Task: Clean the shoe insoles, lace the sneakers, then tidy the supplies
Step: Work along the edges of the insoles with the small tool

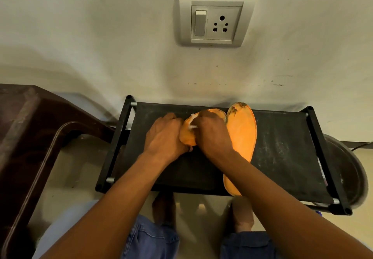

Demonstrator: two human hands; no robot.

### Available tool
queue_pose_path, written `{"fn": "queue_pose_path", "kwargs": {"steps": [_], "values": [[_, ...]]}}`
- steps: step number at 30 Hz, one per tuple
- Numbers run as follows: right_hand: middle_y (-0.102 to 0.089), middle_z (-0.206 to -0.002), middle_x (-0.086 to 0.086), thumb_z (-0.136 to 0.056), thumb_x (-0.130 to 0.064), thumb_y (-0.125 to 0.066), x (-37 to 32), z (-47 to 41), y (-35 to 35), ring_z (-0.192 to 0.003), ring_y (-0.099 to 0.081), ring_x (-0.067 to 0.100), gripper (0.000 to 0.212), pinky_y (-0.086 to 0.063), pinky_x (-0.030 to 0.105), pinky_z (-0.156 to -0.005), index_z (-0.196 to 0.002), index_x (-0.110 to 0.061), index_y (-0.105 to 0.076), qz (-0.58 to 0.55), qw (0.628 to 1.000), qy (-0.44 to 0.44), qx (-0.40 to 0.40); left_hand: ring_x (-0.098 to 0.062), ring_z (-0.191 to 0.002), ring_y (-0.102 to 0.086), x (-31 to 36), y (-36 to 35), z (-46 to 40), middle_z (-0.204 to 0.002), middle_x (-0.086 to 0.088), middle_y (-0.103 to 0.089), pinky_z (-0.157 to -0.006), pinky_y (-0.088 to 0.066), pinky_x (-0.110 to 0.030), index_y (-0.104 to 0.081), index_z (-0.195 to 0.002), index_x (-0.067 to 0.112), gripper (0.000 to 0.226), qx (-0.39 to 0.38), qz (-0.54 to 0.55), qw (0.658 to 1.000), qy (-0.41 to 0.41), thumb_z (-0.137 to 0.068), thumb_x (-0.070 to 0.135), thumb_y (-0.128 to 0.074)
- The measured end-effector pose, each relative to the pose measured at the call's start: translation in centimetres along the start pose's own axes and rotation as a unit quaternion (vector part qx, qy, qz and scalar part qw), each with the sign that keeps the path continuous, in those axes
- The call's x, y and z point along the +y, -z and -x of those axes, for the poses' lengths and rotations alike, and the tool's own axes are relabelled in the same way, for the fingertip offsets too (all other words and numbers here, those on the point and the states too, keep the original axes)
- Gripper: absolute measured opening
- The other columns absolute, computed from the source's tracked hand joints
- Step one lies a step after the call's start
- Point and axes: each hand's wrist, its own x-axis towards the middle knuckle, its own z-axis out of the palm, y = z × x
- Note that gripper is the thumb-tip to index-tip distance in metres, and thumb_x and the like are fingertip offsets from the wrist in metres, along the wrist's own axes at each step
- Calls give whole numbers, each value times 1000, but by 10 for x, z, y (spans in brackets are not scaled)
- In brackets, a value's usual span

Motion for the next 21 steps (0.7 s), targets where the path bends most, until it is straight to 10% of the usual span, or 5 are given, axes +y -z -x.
{"fn": "queue_pose_path", "kwargs": {"steps": [5, 12, 21], "values": [[-69, -103, 18, -86, 3, -66, 16, -7, 11, -91, -65, 31, 19, -49, 32, -78, -102, -1, -76, -3, 993, -86, 84, -23, -102, -62, -1, -2, -2, -115, -2, -61, -85, -53, -36, -69, -114, 25, 70, 0, -20, 1000, -5, -56, 58, -90], [-66, -112, 9, -83, -21, -79, -9, -6, -2, -100, -62, 22, 28, -44, 26, -83, -109, -12, -74, 26, 998, 14, -61, -25, -96, -63, 1, -3, -4, -108, 0, -60, -80, -56, -40, -70, -107, 26, 63, 12, -8, 1000, 3, -54, 54, -90], [-70, -101, 14, -87, 2, -64, 31, -14, 15, -89, -65, 28, 23, -50, 31, -75, -102, -6, -79, 0, 987, -104, 123, -24, -104, -61, 2, -1, -5, -117, -2, -61, -84, -48, -33, -69, -117, 26, 71, -7, -33, 999, 1, -58, 58, -90]]}}
